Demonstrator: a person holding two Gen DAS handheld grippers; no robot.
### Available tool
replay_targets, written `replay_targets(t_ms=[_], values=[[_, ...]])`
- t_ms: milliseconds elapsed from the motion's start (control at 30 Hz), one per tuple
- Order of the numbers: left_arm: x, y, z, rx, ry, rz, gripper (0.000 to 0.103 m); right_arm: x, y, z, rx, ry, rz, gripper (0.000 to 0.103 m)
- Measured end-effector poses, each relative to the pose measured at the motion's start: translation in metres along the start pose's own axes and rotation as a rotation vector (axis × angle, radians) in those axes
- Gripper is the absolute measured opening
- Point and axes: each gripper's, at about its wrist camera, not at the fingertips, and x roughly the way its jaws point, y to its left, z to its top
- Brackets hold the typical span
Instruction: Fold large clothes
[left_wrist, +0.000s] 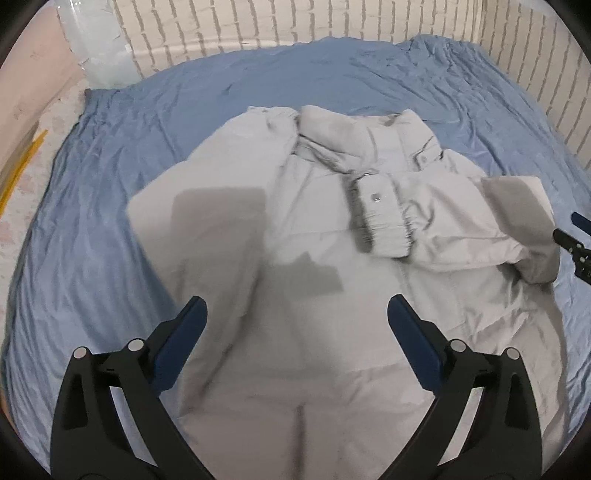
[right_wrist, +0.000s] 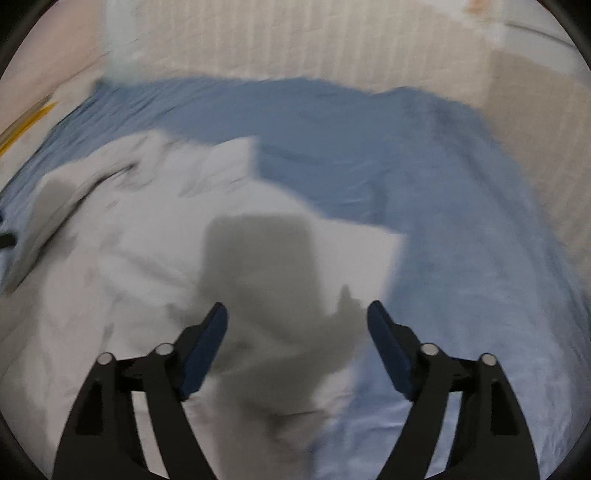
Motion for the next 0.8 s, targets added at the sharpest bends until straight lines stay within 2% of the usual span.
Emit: replay_targets(t_ms=[133,333,500,567,633,667,767,800], values=[[0.024,-0.028,0.011,-0.013,0.033,-0.075,0.098,0.006,-0.025,-0.003,0.121,0.004,-0.030,0.080],[0.065,-0.065,0.034,-0.005,0.070,-0.110,0.098,0.023,-0.046,-0.012,0.223,0.032,-0.016,0.080],[0.105,-0.085,0.045,0.014,0.120,-0.095,0.097,0.036,-0.046,-0.018,0.237,0.041,-0.012,0.082],[0.118,-0.091,0.048,0.020,0.144,-0.104,0.091,0.038,-0.046,-0.021,0.243,0.040,-0.011,0.084],[0.131,-0.097,0.049,0.033,0.178,-0.127,0.078,0.040,-0.046,-0.021,0.250,0.041,-0.008,0.085],[0.133,-0.100,0.049,0.042,0.177,-0.114,0.077,0.041,-0.045,-0.020,0.253,0.042,-0.004,0.085],[0.132,-0.103,0.048,0.060,0.153,-0.088,0.059,0.044,-0.040,-0.020,0.250,0.047,0.000,0.085],[0.130,-0.101,0.048,0.049,0.149,-0.096,0.057,0.044,-0.037,-0.019,0.243,0.047,-0.002,0.085]])
